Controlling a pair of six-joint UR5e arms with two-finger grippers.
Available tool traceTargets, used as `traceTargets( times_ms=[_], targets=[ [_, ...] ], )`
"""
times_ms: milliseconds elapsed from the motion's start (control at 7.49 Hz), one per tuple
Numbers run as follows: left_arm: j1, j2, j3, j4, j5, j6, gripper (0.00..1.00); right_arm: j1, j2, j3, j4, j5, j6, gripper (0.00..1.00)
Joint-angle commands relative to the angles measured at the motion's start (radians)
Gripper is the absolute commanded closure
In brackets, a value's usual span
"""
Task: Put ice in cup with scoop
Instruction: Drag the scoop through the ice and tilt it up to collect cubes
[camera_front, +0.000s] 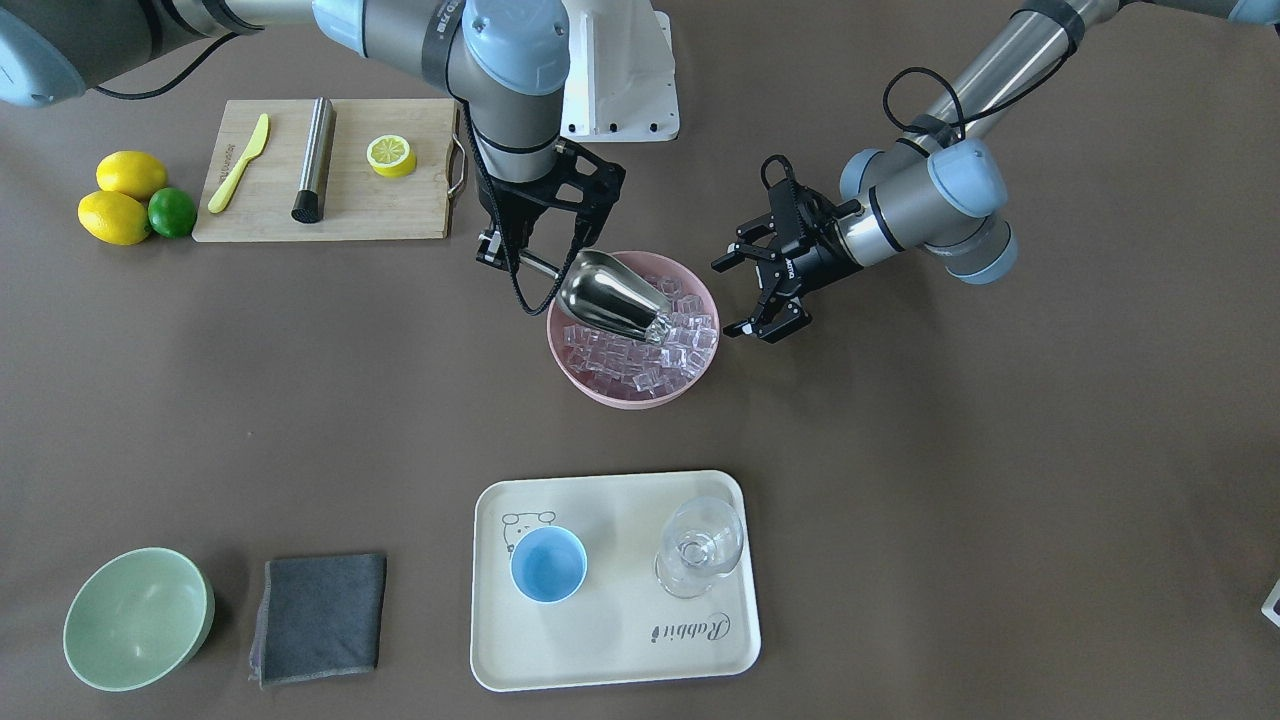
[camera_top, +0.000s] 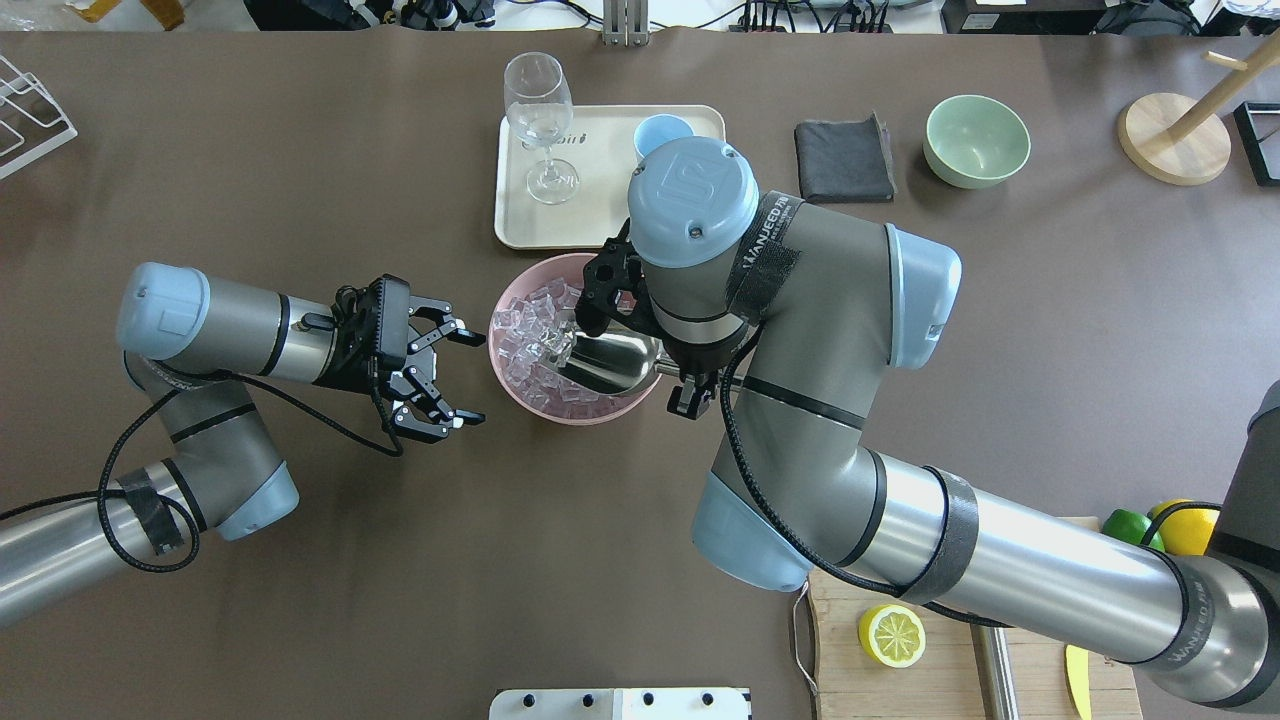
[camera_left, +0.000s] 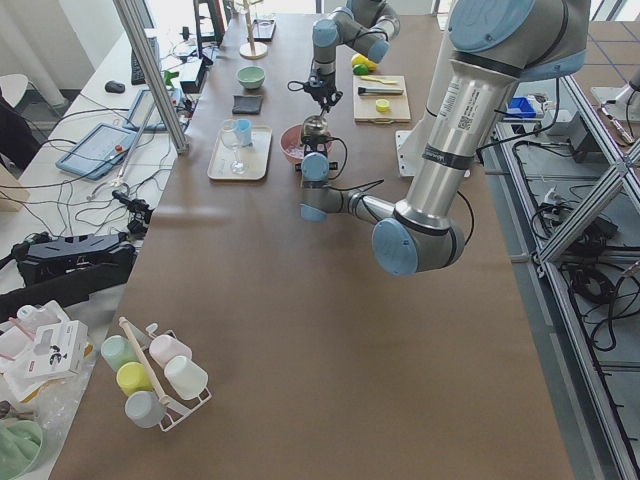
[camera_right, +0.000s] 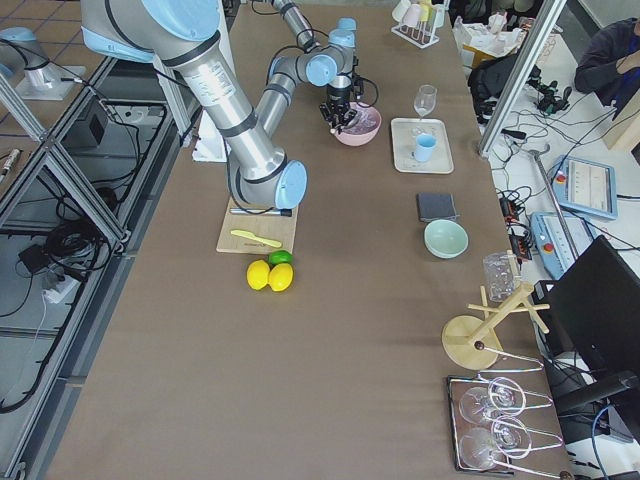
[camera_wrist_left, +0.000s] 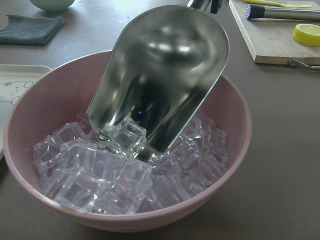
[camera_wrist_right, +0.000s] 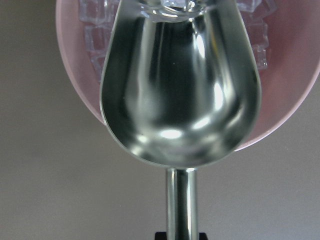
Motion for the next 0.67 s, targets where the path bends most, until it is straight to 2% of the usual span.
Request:
traceTargets(
  times_ms=[0, 267, 534],
  targets=[
    [-0.002, 0.000, 0.000, 0.000, 0.000, 0.000, 0.02, 0.000, -0.074, 0.112, 0.069, -0.001, 0.022, 1.00],
    [-0.002, 0.000, 0.000, 0.000, 0.000, 0.000, 0.02, 0.001, -0.172, 0.199, 0.225, -0.010, 0.028, 1.00],
    [-0.002, 0.000, 0.000, 0.000, 0.000, 0.000, 0.02, 0.001, -0.206, 0.230, 0.357, -0.013, 0.028, 1.00]
  ],
)
